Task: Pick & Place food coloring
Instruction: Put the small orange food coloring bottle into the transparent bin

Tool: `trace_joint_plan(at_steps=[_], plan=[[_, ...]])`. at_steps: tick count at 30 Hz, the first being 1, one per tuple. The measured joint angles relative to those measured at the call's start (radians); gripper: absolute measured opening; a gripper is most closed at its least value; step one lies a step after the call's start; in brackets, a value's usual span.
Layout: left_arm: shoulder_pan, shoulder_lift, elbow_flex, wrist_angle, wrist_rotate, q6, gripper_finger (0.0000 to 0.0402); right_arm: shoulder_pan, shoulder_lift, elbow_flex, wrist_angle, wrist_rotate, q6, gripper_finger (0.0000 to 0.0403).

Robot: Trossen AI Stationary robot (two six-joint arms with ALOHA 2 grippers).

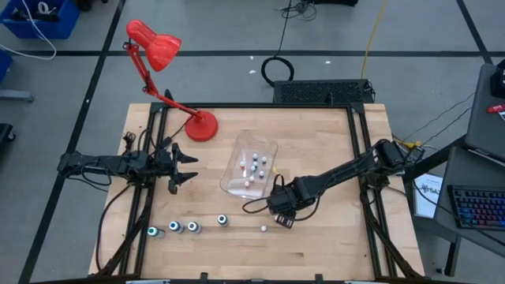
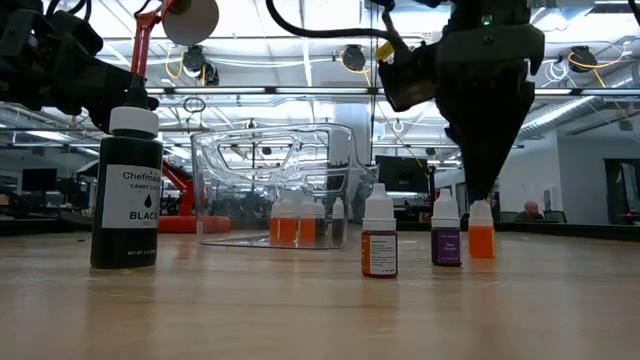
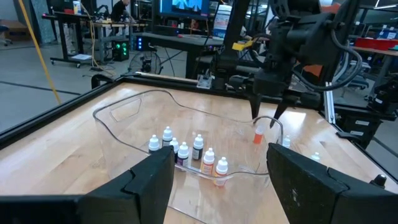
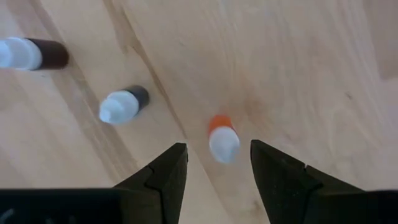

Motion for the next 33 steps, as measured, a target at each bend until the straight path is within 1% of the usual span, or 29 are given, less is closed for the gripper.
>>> trace_joint_plan(at_steps=[5, 16, 19, 28, 33], plan=[[0.000, 0.000, 0.000, 0.000, 0.000, 0.000, 0.0253, 0.000, 0.000, -0.028, 0.061, 0.000, -0.019, 0.0164], [0.000, 0.000, 0.000, 0.000, 0.000, 0.000, 0.0253, -0.021, 0.000, -0.053, 0.060, 0.000, -0.029, 0.0164], [0.000, 0.000, 0.000, 0.000, 0.000, 0.000, 0.0253, -0.022, 0.000, -0.053, 0.051, 0.000, -0.029, 0.0159], [0.000, 0.000, 0.000, 0.000, 0.000, 0.000, 0.0253, -0.022, 0.000, -0.053, 0.046, -0.003, -0.030, 0.0095], [0.000, 0.000, 0.000, 0.000, 0.000, 0.000, 0.0253, -0.022, -0.001, -0.052, 0.041, -0.002, -0.082, 0.0041]])
